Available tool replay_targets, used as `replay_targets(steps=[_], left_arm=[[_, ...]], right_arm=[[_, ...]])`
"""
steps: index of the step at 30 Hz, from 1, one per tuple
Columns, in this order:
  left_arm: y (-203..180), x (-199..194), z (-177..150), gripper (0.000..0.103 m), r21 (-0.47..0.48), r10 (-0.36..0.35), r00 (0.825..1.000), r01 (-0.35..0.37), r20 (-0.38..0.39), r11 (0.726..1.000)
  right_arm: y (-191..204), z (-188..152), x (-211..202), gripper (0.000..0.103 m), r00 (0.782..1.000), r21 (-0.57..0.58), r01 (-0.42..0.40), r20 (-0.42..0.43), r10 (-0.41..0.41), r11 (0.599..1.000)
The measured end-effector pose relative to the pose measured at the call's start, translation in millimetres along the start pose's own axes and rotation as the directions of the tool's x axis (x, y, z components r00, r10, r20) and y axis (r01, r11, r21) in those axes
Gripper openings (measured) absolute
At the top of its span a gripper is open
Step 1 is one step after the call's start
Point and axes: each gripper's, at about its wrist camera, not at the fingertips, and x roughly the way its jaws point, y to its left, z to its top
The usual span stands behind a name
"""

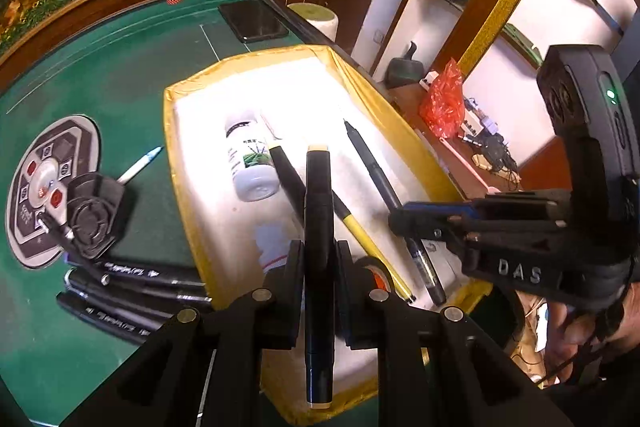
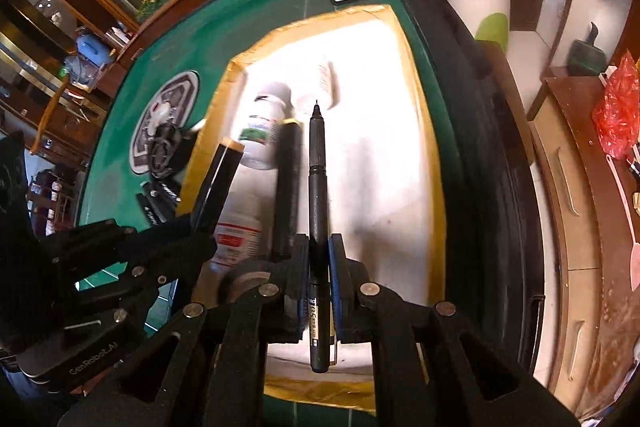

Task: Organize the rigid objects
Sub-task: 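Carry the black marker and black pen into the tray and open both tools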

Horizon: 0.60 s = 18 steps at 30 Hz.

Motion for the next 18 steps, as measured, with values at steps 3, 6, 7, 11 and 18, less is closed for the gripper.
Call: replay_targets(steps=[3, 6, 7, 11, 18], left_arm=[[-2.7, 14.3, 3.4, 0.015, -0.005, 0.010, 0.999, -0.010, -0.031, 1.000], [-6.1, 21.8, 5.2, 0.015, -0.004, 0.012, 0.999, -0.012, -0.039, 1.000], [-6.9, 23.6, 6.2, 0.015, -0.002, 0.017, 0.999, -0.017, -0.043, 1.000], [-10.7, 29.8, 6.4, 0.015, 0.001, 0.014, 0.998, -0.014, -0.056, 1.000], [-16.3, 25.7, 6.2, 0.015, 0.032, 0.006, 0.999, -0.005, -0.042, 0.999]], right_arm=[[-5.4, -1.4, 6.3, 0.009, 1.000, 0.000, 0.015, -0.018, -0.015, 1.000], [-7.9, -1.8, 10.7, 0.009, 0.999, 0.002, 0.022, -0.029, -0.022, 1.000], [-8.6, -1.4, 11.3, 0.009, 0.999, 0.003, 0.022, -0.033, -0.022, 1.000], [-7.4, -1.5, 13.9, 0.009, 0.999, -0.011, 0.040, -0.037, -0.040, 0.999], [-7.8, -2.3, 13.7, 0.009, 0.998, -0.016, 0.054, -0.034, -0.054, 0.998]])
